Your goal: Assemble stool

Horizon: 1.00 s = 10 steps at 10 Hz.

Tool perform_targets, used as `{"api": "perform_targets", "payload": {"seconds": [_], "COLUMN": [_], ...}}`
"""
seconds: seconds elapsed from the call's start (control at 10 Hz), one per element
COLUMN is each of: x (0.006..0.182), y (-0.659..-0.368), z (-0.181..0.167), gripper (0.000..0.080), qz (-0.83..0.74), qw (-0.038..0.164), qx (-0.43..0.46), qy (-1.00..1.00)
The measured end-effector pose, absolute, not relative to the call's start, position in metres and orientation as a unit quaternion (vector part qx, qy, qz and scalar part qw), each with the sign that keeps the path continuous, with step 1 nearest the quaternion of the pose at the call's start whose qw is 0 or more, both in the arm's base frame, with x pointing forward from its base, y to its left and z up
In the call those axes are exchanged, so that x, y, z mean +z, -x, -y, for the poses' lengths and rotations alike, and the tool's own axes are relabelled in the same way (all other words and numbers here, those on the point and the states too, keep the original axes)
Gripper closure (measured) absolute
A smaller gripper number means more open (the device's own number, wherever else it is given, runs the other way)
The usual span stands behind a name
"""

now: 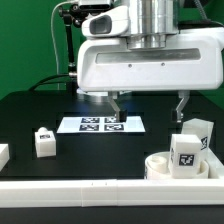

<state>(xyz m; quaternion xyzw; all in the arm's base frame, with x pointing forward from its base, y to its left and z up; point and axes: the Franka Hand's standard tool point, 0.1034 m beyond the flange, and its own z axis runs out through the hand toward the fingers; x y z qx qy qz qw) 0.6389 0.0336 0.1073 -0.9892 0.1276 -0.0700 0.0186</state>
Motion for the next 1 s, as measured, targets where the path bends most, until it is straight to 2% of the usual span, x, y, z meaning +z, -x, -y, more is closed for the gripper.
{"api": "perform_targets", "payload": {"seconds": [0.4,0.6,0.8,0.9,1.0], "x": [0.105,0.089,0.081,0.077,0.078], "y": [-0.638,-0.612,-0.598,-0.594,-0.595], "z": [-0.031,0.017,0.069,0.084,0.081], "gripper": [0.0151,0.0151,0.0151,0.0151,0.0151], "qz": [-0.104,0.015,0.077,0.069,0.070], "qw": [0.016,-0.009,-0.032,-0.033,-0.032], "qx": [-0.075,-0.087,-0.087,-0.084,-0.085], "qy": [0.992,0.996,0.993,0.994,0.993]}}
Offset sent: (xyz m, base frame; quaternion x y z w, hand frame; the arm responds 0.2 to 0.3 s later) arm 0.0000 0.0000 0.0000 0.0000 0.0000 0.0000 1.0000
